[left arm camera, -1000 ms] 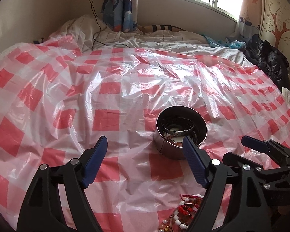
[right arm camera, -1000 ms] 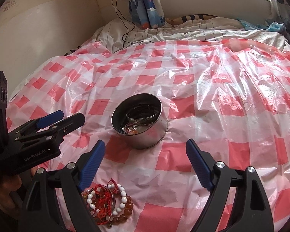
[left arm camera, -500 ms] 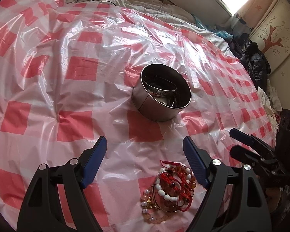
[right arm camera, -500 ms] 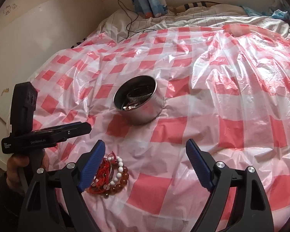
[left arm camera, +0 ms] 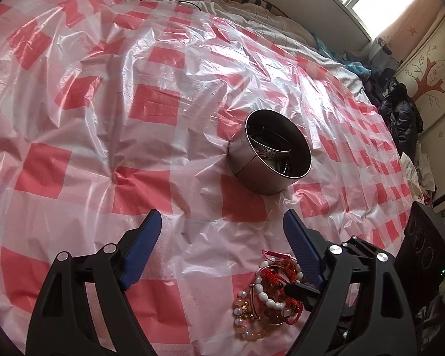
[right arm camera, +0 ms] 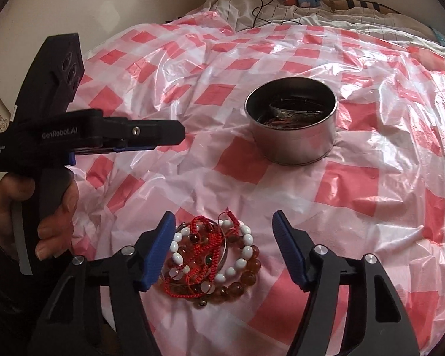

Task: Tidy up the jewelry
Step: 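Lower the right gripper onto the pile and grasp a red cord bracelet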

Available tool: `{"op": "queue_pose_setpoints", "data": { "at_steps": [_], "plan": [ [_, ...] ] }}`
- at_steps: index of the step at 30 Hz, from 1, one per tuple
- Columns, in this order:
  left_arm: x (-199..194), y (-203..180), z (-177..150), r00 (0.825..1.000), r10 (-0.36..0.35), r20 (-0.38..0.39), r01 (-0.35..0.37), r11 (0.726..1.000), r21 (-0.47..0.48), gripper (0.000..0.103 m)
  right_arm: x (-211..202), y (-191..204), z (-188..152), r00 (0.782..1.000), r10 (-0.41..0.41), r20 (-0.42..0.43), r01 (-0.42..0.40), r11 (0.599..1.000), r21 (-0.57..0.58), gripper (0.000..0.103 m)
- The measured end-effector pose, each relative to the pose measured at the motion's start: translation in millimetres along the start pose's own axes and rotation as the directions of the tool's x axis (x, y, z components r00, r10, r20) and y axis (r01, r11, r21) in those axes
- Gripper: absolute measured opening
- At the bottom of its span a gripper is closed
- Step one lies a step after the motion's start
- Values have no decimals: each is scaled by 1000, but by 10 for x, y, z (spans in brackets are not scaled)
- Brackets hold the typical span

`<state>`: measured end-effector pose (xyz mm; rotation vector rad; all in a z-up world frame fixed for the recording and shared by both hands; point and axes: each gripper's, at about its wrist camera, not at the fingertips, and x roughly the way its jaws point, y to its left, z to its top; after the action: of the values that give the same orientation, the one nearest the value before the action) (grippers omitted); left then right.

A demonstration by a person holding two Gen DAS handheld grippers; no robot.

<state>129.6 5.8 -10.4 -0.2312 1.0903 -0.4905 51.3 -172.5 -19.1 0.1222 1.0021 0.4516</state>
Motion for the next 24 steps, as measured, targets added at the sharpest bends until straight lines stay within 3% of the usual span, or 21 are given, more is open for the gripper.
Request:
{"op": "queue_pose_setpoints", "data": {
  "at_steps": [1,2,3,6,12,17,20,24],
  "plan": [
    [-1,4,-4,1000,3,0,-3,1000,2,81,36,12,3,1000,5,-10,-5,1000,-4,53],
    [-2,5,-5,1000,7,0,-7,1000,5,81,67,22,2,1000,6,-18,-6,1000,-7,42],
    [-4,7,-3,1000,9,-1,-9,1000,7,81,76,28,-12,1000,8,-21,-8,1000,-8,23],
    [-7,18,-2,1000,13,-2,-13,1000,4,82,28,-14,-9,999,41,-1,-41,999,19,6],
    [20,15,-6,1000,16,-12,-16,1000,10,82,-157,-247,69,982,160,100,-174,973,150,4],
    [62,-3,-13,999,26,-21,-26,999,21,82,-202,-366,104,970,211,121,-233,951,206,4],
    [91,-18,-10,999,5,-36,-4,1000,24,83,-286,-454,123,964,209,164,-244,941,236,4],
    [203,-183,-96,994,-39,-103,49,994,98,83,-433,-667,117,950,196,244,-267,914,306,4]
  ]
}}
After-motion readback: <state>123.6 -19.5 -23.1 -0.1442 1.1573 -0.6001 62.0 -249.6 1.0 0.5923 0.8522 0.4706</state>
